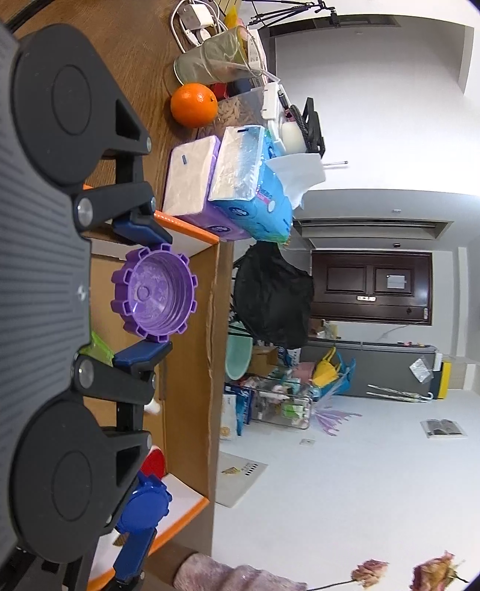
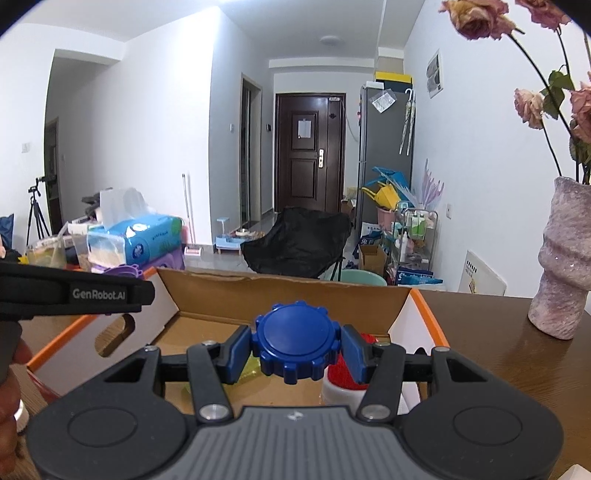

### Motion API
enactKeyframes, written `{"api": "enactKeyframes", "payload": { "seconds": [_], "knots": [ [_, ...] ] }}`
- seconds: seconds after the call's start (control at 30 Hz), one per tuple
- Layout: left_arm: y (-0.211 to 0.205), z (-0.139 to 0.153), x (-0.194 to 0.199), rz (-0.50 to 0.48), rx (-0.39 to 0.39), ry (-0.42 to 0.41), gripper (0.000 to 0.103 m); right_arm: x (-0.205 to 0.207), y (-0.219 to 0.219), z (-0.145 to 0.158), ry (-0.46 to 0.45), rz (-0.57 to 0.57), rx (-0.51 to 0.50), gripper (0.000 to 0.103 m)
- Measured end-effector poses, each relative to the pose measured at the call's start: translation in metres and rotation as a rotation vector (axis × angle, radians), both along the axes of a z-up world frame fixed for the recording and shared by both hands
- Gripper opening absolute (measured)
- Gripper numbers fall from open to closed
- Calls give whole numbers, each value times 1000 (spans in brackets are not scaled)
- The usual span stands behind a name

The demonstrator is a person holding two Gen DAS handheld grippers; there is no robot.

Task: Organize rigid objects
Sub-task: 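Carry the purple cap and blue cap over the red box with both tools, then open both tools to drop the purple and blue caps into the box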

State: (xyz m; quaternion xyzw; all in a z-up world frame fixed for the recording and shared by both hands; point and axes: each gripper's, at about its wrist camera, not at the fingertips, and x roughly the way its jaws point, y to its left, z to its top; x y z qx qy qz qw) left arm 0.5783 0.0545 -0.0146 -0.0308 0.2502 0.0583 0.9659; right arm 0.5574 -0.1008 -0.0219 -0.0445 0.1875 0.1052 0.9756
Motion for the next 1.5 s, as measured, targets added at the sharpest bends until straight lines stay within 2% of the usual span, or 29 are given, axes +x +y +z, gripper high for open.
{"api": "enactKeyframes", "payload": {
  "seconds": [0.5, 0.53, 0.6, 0.63, 0.67, 0.7, 0.73, 0.83, 1.17, 1.5],
  "knots": [
    [0, -6, 5, -18, 33, 38, 57, 11, 4, -8, 36, 13, -35, 52],
    [-1, -4, 4, -22, 38, 37, 60, 11, 4, -8, 38, 13, -36, 53],
    [2, 0, 2, -20, 48, 24, 75, 11, 4, -7, 45, 7, -36, 55],
    [3, 3, 0, -10, 50, 12, 87, 11, 3, -6, 46, 3, -34, 64],
    [4, 6, -2, -1, 50, -2, 93, 11, 3, -6, 44, -4, -32, 78],
    [5, 9, -5, 0, 51, -13, 95, 10, 3, -5, 38, -12, -29, 85],
    [6, 12, -7, 0, 51, -21, 103, 9, 2, -4, 28, -18, -29, 94],
    [7, 17, -10, -2, 45, -38, 103, 6, 0, 0, 8, -20, -21, 103],
    [9, 16, -8, 15, 46, -18, 103, 2, -6, 3, 9, -23, -20, 103],
    [8, 24, -21, 17, 29, -47, 103, -14, -7, 11, -28, -21, -22, 103]
  ]
}}
